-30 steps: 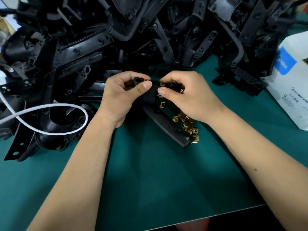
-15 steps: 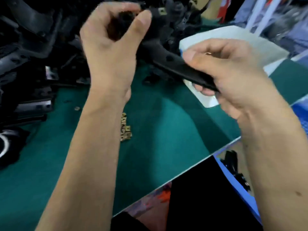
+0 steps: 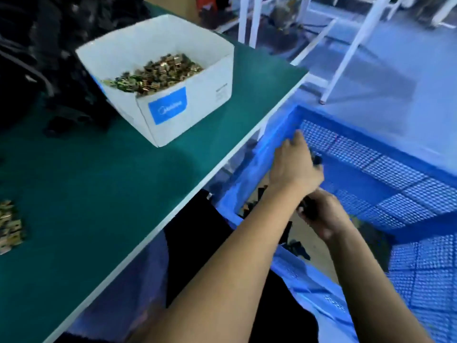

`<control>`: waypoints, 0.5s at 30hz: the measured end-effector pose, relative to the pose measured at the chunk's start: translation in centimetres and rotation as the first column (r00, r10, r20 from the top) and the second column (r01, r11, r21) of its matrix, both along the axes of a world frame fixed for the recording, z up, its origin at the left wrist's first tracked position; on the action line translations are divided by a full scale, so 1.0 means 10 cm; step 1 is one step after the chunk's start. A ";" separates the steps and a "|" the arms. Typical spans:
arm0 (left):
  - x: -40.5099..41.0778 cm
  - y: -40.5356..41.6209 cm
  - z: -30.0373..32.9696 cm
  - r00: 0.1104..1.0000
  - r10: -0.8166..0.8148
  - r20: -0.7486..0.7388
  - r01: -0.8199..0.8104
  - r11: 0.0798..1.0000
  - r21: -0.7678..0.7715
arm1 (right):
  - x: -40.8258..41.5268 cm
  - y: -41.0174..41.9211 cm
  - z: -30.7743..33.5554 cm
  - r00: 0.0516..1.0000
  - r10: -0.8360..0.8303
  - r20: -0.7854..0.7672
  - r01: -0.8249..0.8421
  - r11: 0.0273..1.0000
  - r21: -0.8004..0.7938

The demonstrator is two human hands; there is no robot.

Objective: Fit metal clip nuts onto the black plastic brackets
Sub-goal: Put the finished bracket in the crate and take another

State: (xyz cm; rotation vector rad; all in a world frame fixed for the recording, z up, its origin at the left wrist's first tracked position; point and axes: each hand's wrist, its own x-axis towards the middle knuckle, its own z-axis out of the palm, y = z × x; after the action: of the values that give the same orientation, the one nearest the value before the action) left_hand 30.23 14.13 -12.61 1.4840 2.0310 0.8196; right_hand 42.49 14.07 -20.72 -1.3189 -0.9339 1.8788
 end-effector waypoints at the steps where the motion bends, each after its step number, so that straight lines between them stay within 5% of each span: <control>1: 0.04 -0.07 -0.24 0.999 0.021 0.048 -0.016 0.996 -0.092 | 0.07 -0.03 -0.19 1.000 0.020 0.018 -0.019 0.998 -0.055; 8: 0.07 -0.46 -1.22 0.962 0.181 0.203 -0.038 0.829 -0.559 | 0.32 -0.19 -1.04 0.989 0.089 0.117 -0.028 0.897 -0.441; 15: 0.09 -0.41 -1.17 0.940 0.169 0.295 -0.078 0.952 -0.297 | 0.07 -0.13 -1.15 0.941 -0.048 0.334 0.170 0.923 -0.345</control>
State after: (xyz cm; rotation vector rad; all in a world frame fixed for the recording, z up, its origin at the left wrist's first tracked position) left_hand 31.11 10.06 -24.31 1.0031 1.9151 0.7276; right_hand 43.14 12.79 -32.18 -1.9088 -0.6537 1.8433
